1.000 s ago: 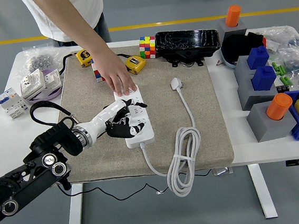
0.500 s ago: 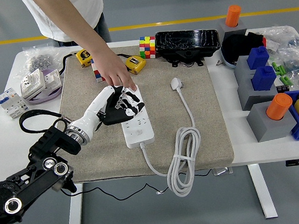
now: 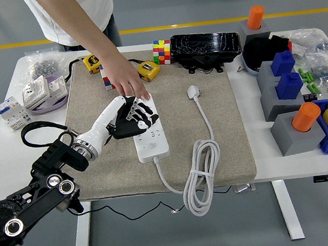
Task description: Put the plug near the board,insert it into the board,press the button,pull the plug out
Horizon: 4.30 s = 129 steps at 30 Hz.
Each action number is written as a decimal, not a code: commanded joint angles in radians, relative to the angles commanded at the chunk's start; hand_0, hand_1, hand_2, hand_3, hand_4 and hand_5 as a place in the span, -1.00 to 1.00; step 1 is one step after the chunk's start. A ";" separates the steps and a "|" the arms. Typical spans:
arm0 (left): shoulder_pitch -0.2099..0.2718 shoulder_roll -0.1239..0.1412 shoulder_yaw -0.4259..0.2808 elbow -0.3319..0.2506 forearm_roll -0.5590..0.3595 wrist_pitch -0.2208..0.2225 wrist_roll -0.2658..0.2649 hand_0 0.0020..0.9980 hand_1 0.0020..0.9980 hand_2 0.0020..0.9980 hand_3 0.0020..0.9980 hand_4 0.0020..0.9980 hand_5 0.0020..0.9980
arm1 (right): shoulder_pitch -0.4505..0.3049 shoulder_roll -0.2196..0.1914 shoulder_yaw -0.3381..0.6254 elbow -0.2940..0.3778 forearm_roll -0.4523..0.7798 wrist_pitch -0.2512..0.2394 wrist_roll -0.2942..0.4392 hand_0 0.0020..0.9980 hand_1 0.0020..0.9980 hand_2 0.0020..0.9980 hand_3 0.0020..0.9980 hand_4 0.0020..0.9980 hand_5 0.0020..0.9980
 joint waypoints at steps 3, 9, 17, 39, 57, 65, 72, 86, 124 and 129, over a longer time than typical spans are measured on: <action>0.002 -0.001 -0.002 -0.001 0.005 -0.001 0.004 -0.38 -0.25 -0.19 -0.16 0.53 -0.44 | -0.002 0.002 0.002 0.000 0.000 0.000 0.000 0.36 0.38 0.39 0.20 0.88 0.07; 0.007 -0.004 -0.011 -0.004 0.014 -0.005 0.013 -0.43 -0.28 -0.20 -0.06 0.53 -0.43 | -0.007 0.003 0.013 0.000 -0.004 -0.001 0.000 0.36 0.38 0.39 0.21 0.88 0.06; 0.009 -0.002 -0.028 -0.015 0.048 -0.007 0.032 -0.52 -0.46 -0.22 0.02 0.53 -0.43 | -0.010 0.007 0.015 0.002 -0.006 0.000 0.000 0.36 0.38 0.39 0.20 0.88 0.06; 0.000 0.017 -0.050 -0.094 0.153 -0.334 0.375 -0.84 -0.88 -0.71 0.73 0.36 -1.00 | -0.013 0.003 0.022 0.002 -0.008 0.000 -0.001 0.36 0.38 0.39 0.20 0.88 0.06; -0.031 0.023 0.016 -0.053 0.195 -0.364 0.433 -0.86 -0.88 -0.72 0.78 0.48 -1.00 | -0.008 0.000 0.016 0.003 -0.005 0.001 -0.001 0.36 0.38 0.39 0.20 0.88 0.07; -0.034 0.024 0.023 -0.047 0.188 -0.374 0.442 -0.86 -0.88 -0.72 0.76 0.48 -1.00 | -0.008 -0.003 0.014 0.004 -0.005 0.000 -0.001 0.36 0.38 0.39 0.20 0.88 0.07; -0.039 0.025 0.035 -0.036 0.182 -0.381 0.447 -0.86 -0.88 -0.72 0.74 0.48 -1.00 | -0.010 -0.001 0.014 0.005 -0.006 0.001 -0.001 0.36 0.38 0.39 0.20 0.88 0.07; -0.063 0.021 0.065 -0.029 0.171 -0.388 0.450 -0.87 -0.88 -0.71 0.72 0.46 -1.00 | -0.012 0.000 0.021 0.004 -0.007 0.001 -0.001 0.36 0.38 0.39 0.20 0.88 0.06; -0.050 0.020 0.052 0.000 0.087 -0.187 0.196 -0.56 -0.64 -0.46 0.20 0.57 -0.39 | -0.011 0.001 0.020 0.005 -0.008 0.000 -0.001 0.36 0.38 0.39 0.20 0.88 0.06; -0.040 0.013 0.045 0.018 0.043 -0.105 0.112 -0.53 -0.48 -0.32 0.05 0.58 -0.34 | -0.011 0.001 0.022 0.003 -0.008 0.000 -0.001 0.36 0.38 0.39 0.20 0.88 0.07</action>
